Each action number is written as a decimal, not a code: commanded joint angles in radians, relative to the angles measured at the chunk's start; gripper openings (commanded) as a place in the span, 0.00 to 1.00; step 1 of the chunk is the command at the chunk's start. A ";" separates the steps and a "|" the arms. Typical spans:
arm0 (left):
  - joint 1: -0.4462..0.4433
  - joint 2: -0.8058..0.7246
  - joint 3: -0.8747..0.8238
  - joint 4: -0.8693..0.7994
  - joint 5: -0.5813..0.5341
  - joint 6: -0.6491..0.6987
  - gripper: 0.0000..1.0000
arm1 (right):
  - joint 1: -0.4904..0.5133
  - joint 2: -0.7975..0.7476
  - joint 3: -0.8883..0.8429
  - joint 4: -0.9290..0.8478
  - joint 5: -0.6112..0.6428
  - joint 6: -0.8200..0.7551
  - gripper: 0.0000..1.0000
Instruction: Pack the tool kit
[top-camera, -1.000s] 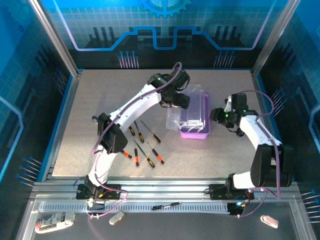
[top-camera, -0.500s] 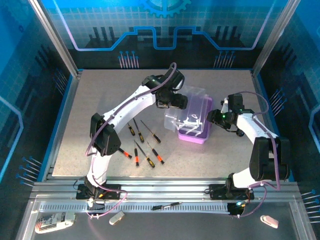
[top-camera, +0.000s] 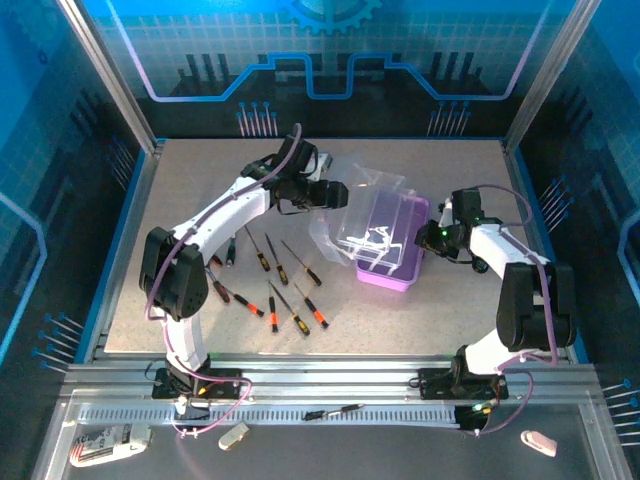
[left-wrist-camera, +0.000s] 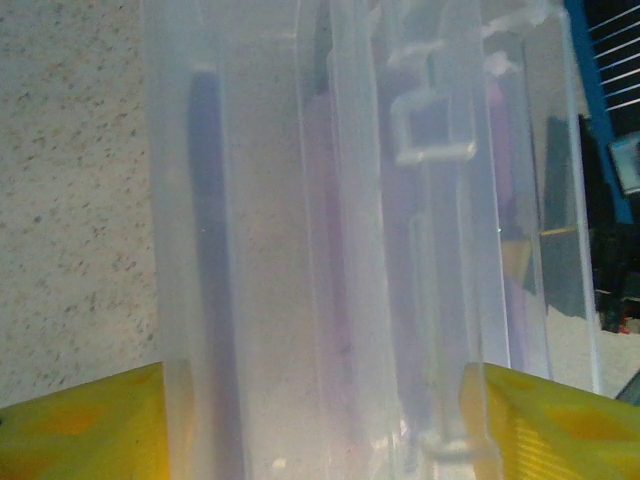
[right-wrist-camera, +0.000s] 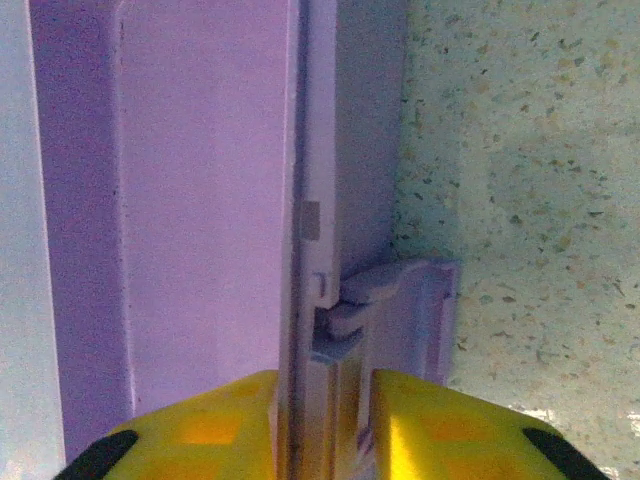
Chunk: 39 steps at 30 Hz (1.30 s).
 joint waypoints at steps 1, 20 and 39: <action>0.042 -0.012 -0.066 0.165 0.137 -0.031 0.71 | 0.012 0.039 0.030 0.016 0.013 0.018 0.27; 0.216 0.252 -0.072 0.438 0.270 -0.180 0.77 | 0.014 0.246 0.332 -0.065 0.033 0.006 0.24; 0.276 0.167 -0.181 0.396 0.211 -0.185 0.88 | 0.019 0.263 0.366 -0.095 -0.004 -0.022 0.28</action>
